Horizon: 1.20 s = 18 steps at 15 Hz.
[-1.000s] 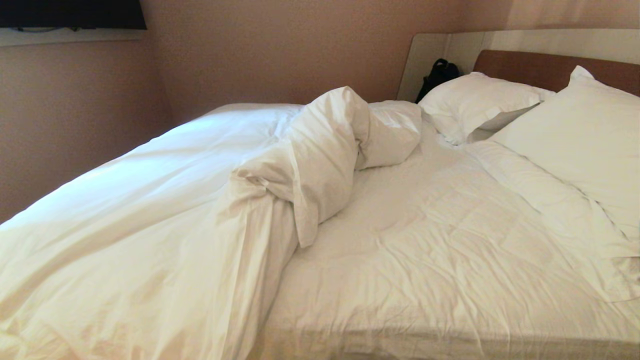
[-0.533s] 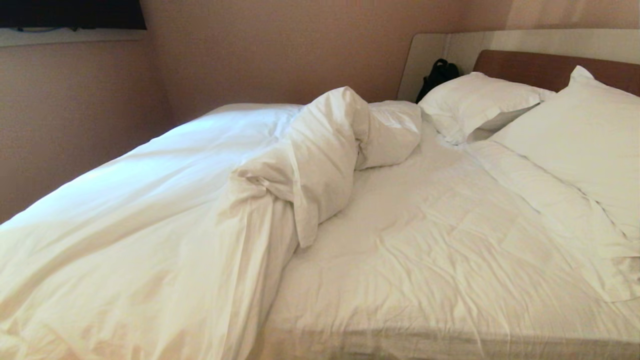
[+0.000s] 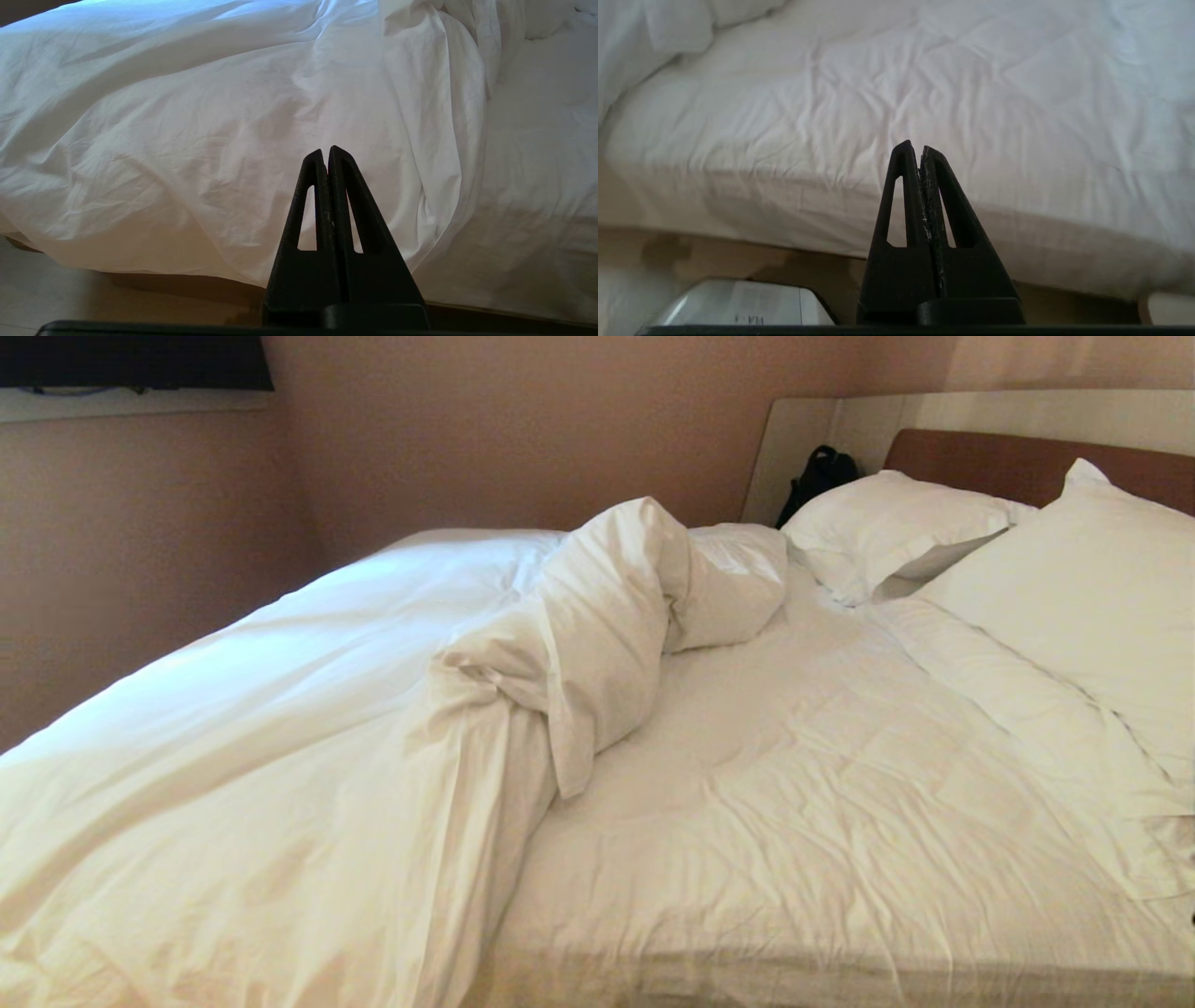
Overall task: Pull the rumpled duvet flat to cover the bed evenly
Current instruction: Hold the folded corner of the quilt
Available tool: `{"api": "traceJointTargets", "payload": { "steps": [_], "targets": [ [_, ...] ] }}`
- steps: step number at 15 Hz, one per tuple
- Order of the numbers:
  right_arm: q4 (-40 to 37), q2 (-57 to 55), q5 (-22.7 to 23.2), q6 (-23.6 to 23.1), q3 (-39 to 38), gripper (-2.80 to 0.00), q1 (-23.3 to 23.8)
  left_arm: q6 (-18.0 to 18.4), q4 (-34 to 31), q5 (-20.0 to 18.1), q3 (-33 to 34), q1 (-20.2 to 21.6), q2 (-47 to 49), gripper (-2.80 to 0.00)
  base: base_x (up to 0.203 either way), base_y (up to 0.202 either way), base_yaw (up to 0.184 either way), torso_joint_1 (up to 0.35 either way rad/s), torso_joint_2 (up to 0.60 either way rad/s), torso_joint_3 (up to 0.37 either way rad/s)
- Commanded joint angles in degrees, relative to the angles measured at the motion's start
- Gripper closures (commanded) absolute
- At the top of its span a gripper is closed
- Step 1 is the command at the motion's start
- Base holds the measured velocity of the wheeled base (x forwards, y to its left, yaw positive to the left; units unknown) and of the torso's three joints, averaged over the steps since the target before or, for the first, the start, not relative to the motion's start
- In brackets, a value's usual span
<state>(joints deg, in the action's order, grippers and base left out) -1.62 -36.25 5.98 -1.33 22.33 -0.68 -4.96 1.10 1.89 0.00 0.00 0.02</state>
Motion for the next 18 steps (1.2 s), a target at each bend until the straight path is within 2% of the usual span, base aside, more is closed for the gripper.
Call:
{"api": "traceJointTargets", "payload": {
  "steps": [1,4,7,13,18],
  "targets": [
    [15.0,-12.5,5.5,-1.43,2.97,0.0,-0.12,-0.05,0.05,0.04,0.0,0.0,-0.02,0.0,0.0,0.0,0.0,0.0,0.0,0.0],
    [15.57,-27.04,7.98,3.26,11.25,0.0,-0.2,-0.05,0.05,0.04,0.0,0.0,-0.02,0.0,0.0,0.0,0.0,0.0,0.0,0.0],
    [16.8,-38.91,9.48,5.76,21.49,0.0,-2.07,-0.05,0.05,0.04,0.0,0.0,-0.02,0.0,0.0,0.0,0.0,0.0,0.0,0.0],
    [22.0,-57.2,9.84,5.97,35.04,0.0,-3.77,-0.05,0.05,0.04,0.0,0.0,-0.02,0.0,0.0,0.0,0.0,0.0,0.0,0.0],
    [28.01,-71.0,9.46,5.86,43.02,0.0,-7.58,-0.05,0.05,0.04,0.0,0.0,-0.02,0.0,0.0,0.0,0.0,0.0,0.0,0.0]
  ]
}}
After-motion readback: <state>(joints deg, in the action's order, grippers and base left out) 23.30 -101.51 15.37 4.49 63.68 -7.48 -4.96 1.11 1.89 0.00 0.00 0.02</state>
